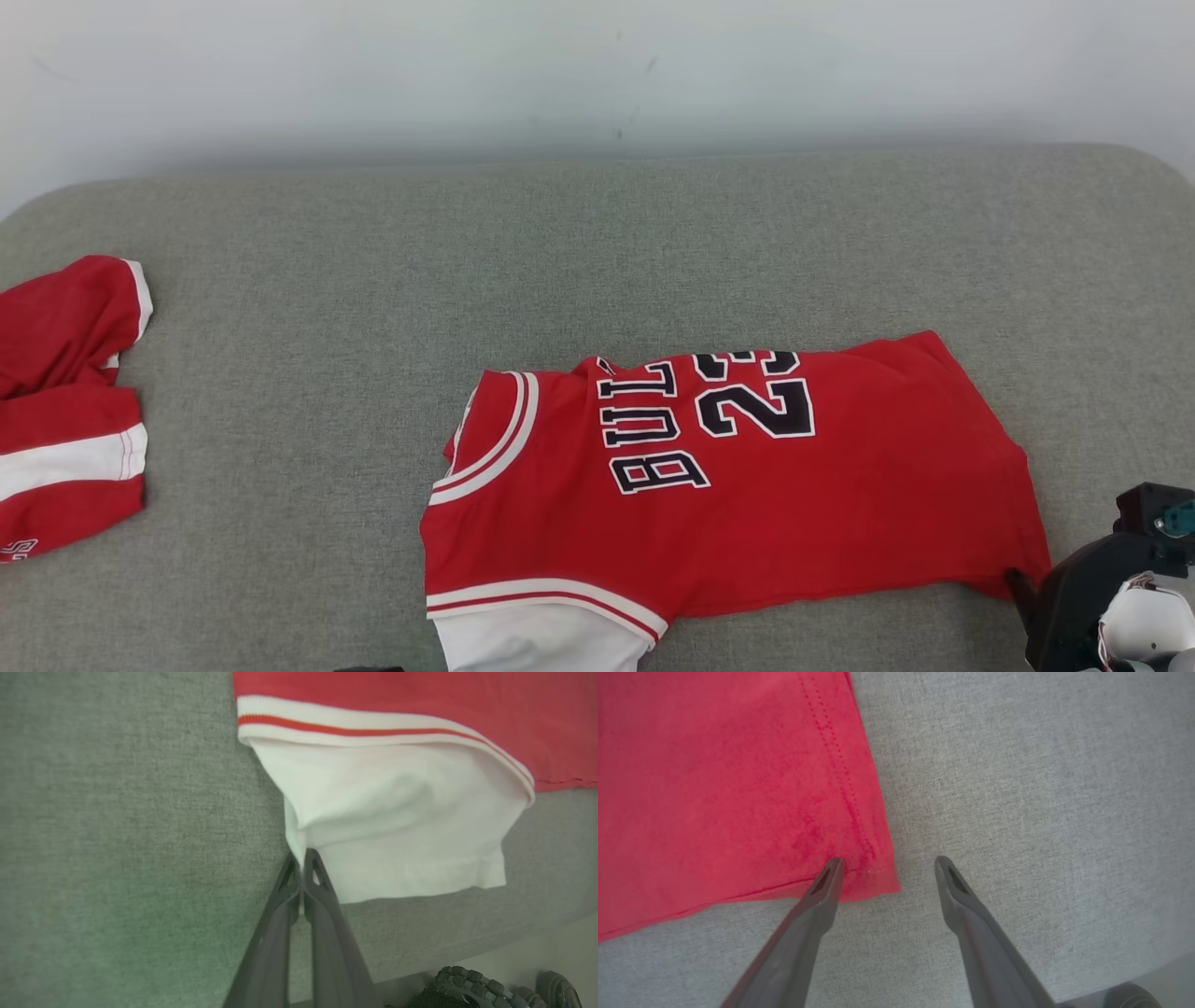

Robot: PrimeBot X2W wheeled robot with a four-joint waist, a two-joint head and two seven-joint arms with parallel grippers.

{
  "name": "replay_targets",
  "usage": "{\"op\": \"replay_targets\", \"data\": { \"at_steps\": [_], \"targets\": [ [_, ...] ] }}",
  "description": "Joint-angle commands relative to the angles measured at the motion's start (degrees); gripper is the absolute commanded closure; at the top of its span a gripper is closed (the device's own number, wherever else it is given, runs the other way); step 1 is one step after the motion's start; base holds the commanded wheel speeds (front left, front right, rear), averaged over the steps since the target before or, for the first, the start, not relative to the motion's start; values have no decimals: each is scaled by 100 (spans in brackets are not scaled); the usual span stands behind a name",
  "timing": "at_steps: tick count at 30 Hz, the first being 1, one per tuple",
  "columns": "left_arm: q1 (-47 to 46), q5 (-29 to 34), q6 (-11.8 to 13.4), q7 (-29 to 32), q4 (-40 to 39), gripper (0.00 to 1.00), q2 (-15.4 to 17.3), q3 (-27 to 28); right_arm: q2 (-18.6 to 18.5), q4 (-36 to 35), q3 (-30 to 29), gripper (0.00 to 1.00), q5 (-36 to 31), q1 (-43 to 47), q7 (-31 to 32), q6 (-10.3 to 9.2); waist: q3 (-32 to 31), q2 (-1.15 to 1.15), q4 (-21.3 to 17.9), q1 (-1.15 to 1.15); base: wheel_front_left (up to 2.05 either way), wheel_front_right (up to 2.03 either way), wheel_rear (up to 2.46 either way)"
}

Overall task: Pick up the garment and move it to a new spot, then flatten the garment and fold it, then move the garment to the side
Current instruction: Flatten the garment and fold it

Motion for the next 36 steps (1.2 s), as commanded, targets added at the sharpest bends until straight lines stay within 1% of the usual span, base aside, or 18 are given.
{"op": "replay_targets", "data": {
  "at_steps": [1,5,6,7,8,9,10,11,12,13,14,20,25,29,33,36],
  "targets": [
    [51,-19,60,17,59,100,72,22,22,-44,35,0,37,28,-45,-13,23,0,10,0,0,0,0],
    [5,-21,67,-9,52,100,75,28,-16,-16,81,0,-22,-52,-107,-13,94,0,-1,0,0,0,0],
    [-19,-20,62,-18,49,100,72,30,-12,4,98,7,-24,-89,-113,-13,110,0,-4,0,0,0,0],
    [-37,-20,62,-21,47,100,69,30,-9,30,128,19,-17,-119,-111,-13,128,0,-8,0,0,0,0],
    [-60,-17,60,-17,53,100,65,27,-13,59,150,29,-19,-137,-116,-13,141,0,-9,0,0,0,0],
    [-81,-16,55,-21,58,100,63,21,-25,81,182,52,-35,-152,-127,-13,154,0,-6,0,0,0,0],
    [-81,-16,55,-21,58,100,63,21,-25,81,182,52,-35,-152,-127,-13,154,0,-6,0,0,0,0],
    [-97,-16,47,-24,62,100,61,16,-31,95,197,58,-43,-164,-156,-13,164,0,-2,0,0,0,0],
    [-109,-18,43,-33,68,100,59,15,-31,104,210,71,-41,-173,-169,-13,173,0,2,0,0,0,0],
    [-117,-21,41,-37,72,100,57,17,-20,106,222,95,-43,-179,-193,-13,179,0,5,0,0,0,0],
    [-123,-28,41,-49,79,100,56,20,-12,102,228,100,-48,-181,-202,-13,183,0,7,0,0,0,0],
    [-131,-42,75,-96,103,100,54,41,-21,-64,233,100,-91,-71,-298,-13,180,0,4,0,0,0,0],
    [-183,-151,46,-424,-75,100,4,241,55,-351,187,100,64,-21,-427,-13,131,0,-7,0,0,0,0],
    [-165,-729,-232,-993,-523,100,-277,727,291,-713,90,100,742,-130,-696,-13,59,0,-3,0,0,0,0],
    [-253,-1121,-483,-1398,-1031,100,-353,1169,396,-1086,44,100,1224,-176,-956,-13,-25,0,-33,0,0,0,0],
    [-338,-1292,-582,-1521,-1386,100,-334,1385,419,-1328,19,100,1376,-215,-1111,-13,-81,0,-65,0,0,0,0]
  ]
}}
